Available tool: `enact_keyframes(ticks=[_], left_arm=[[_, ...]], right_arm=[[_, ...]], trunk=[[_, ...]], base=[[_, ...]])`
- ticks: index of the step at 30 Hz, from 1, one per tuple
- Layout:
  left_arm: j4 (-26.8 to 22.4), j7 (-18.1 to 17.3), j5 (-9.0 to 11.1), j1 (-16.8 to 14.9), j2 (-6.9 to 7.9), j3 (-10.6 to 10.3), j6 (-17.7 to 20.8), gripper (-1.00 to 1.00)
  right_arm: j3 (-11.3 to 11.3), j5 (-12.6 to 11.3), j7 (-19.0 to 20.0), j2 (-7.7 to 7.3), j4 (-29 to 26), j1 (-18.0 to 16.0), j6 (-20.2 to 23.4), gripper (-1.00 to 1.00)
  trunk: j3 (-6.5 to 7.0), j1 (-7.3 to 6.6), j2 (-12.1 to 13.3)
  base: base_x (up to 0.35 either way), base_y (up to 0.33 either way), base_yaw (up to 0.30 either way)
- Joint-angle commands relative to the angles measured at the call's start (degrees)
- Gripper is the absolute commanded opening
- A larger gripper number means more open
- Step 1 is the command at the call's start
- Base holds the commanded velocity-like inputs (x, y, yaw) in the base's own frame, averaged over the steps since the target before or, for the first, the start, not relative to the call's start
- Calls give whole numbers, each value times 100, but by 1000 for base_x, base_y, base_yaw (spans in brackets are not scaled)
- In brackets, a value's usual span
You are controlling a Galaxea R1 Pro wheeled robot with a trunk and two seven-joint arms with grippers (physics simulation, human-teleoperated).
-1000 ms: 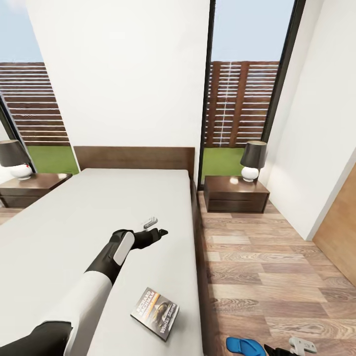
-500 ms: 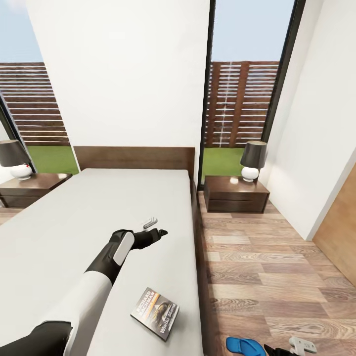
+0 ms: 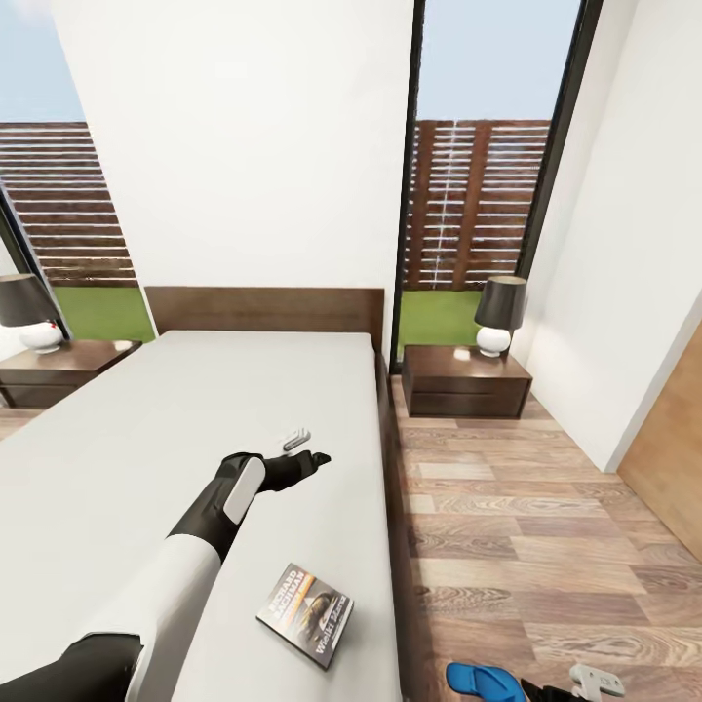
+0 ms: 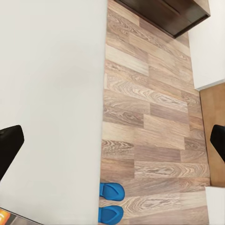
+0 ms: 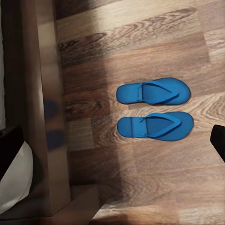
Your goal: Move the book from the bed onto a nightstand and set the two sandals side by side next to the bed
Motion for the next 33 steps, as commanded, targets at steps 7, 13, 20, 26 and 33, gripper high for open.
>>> enact_keyframes(ticks=[7, 13, 20, 26, 33], left_arm=[[-4, -20, 2, -3, -3, 11, 26, 100], [-4, -24, 3, -3, -3, 11, 26, 100], [-4, -24, 3, -3, -3, 11, 26, 100], [-4, -24, 3, -3, -3, 11, 26, 100], [-4, -24, 3, -3, -3, 11, 26, 100]], right_arm=[[47, -53, 37, 2, 24, -10, -34, 100], [46, -46, 37, 2, 23, -11, -34, 100], [49, -46, 37, 2, 24, -11, -34, 100], [49, -45, 37, 2, 24, -10, -34, 100], [48, -45, 37, 2, 25, -10, -34, 100]], trunk=[[-42, 44, -85], [-60, 44, -85], [-121, 44, -85], [-176, 44, -85], [-239, 44, -85]], base=[[0, 0, 0], [0, 0, 0], [0, 0, 0], [0, 0, 0], [0, 0, 0]])
